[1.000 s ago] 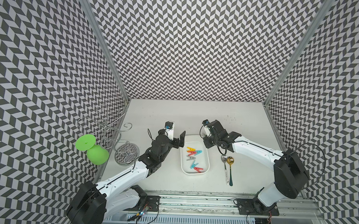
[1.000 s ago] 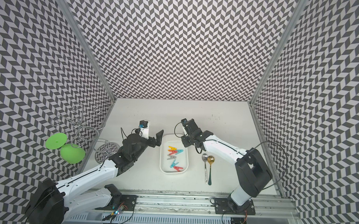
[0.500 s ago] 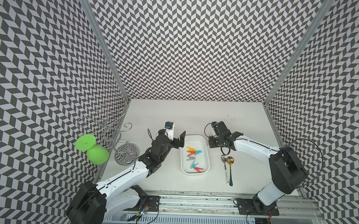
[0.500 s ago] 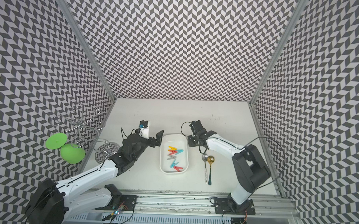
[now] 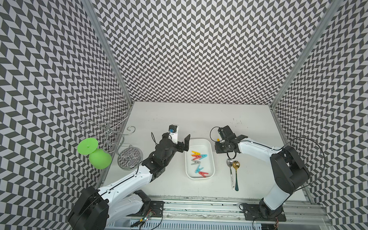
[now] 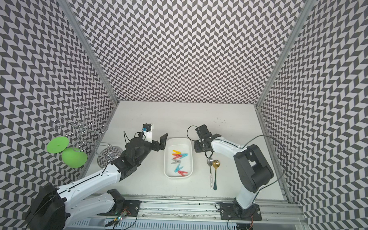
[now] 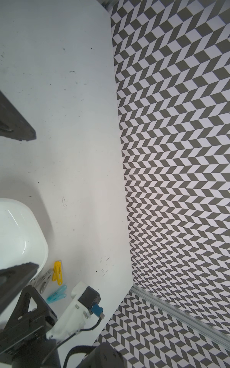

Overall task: Take the clothespins out of the storage box
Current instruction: Place the clothespin at the center of the board.

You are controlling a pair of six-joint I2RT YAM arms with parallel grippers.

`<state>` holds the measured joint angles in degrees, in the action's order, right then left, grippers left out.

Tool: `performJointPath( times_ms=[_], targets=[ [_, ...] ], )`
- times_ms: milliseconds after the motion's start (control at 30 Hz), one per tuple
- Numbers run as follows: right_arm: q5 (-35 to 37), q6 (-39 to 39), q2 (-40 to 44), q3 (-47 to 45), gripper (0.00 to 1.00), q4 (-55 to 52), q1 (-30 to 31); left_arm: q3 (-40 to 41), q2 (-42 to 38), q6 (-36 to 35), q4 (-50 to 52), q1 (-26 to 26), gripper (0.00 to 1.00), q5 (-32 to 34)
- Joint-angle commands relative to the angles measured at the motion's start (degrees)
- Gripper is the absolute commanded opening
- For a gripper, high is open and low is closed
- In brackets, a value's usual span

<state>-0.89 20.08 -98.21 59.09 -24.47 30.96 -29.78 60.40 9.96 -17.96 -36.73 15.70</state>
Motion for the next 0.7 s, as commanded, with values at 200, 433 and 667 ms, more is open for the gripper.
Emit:
performJointPath(
  times_ms=[200, 433, 667],
  targets=[
    [1.1, -4.4, 4.9, 3.4, 0.23, -0.8, -0.4, 0.5, -1.3, 0.1, -1.6, -0.1, 1.00, -0.6],
    [-1.5, -15.5, 7.4, 5.7, 0.27, -0.7, 2.5, 0.5, -1.1, 0.0, -1.6, -0.1, 1.00, -0.8],
    [-2.7, -26.1, 6.3, 8.0, 0.29, 1.1, 10.9, 0.5, -1.0, 0.0, -1.6, -0.1, 1.00, -0.7]
  ],
)
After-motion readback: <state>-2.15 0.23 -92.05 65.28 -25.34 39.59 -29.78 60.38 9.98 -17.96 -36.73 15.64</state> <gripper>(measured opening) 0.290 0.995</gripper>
